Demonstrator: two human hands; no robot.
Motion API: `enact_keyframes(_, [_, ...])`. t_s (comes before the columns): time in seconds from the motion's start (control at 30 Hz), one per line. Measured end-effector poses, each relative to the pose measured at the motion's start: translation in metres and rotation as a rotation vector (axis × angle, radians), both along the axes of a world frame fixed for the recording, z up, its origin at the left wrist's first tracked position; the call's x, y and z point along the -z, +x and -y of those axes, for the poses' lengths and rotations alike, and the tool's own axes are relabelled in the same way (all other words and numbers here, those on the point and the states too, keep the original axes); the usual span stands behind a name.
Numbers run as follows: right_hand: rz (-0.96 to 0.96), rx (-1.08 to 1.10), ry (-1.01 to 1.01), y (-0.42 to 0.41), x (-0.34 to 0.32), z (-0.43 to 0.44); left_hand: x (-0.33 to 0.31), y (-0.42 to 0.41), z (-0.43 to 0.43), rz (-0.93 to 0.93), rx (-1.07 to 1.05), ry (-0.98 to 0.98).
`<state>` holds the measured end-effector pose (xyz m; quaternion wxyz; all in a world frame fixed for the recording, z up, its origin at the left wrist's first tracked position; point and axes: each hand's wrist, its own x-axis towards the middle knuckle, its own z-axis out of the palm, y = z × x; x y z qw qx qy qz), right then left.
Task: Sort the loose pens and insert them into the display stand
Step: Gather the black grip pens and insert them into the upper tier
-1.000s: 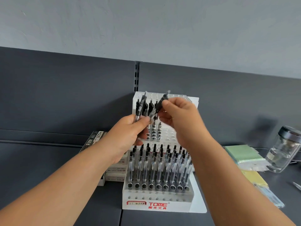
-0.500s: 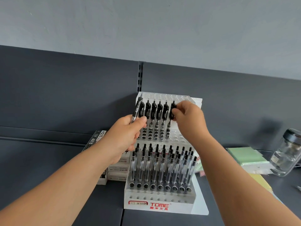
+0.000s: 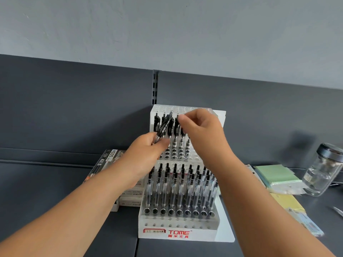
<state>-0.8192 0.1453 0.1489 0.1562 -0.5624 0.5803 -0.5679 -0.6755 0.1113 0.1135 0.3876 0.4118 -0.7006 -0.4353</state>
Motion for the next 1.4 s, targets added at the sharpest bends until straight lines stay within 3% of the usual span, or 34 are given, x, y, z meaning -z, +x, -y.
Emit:
enact_keyframes(0.13, [0.283,-0.277,0.14,0.004,-0.001,-0.003,-0.003,-0.009,-0.005,0.014,0.042,-0.046])
enact_keyframes(0.27, [0.425,-0.369,0.156,-0.005,-0.002,-0.007,-0.01,-0.014,-0.011,-0.008,0.106,0.0])
enact_keyframes(0.47, [0.484,-0.368,0.125,-0.014,-0.007,-0.013,-0.009,-0.022,-0.011,-0.058,0.067,-0.11])
enact_keyframes(0.63, [0.605,-0.337,0.111,-0.017,-0.005,-0.017,-0.008,-0.026,-0.012,-0.125,0.068,-0.088])
enact_keyframes(0.77, [0.712,-0.277,0.108,-0.018,-0.002,-0.015,-0.009,-0.032,-0.014,-0.076,0.055,-0.168])
enact_keyframes(0.9, [0.574,-0.163,0.061,-0.031,-0.009,-0.015,-0.008,-0.03,-0.01,0.071,0.032,-0.223])
enact_keyframes(1.03, [0.214,0.11,-0.115,-0.054,-0.019,-0.012,0.002,-0.015,-0.001,0.528,-0.092,-0.369])
enact_keyframes(1.13, [0.095,0.169,-0.148,-0.061,-0.018,-0.003,0.009,-0.009,-0.001,0.749,-0.099,-0.38])
enact_keyframes(1.4, [-0.005,0.173,-0.081,-0.056,-0.008,0.016,0.012,-0.01,-0.002,0.771,-0.079,-0.344])
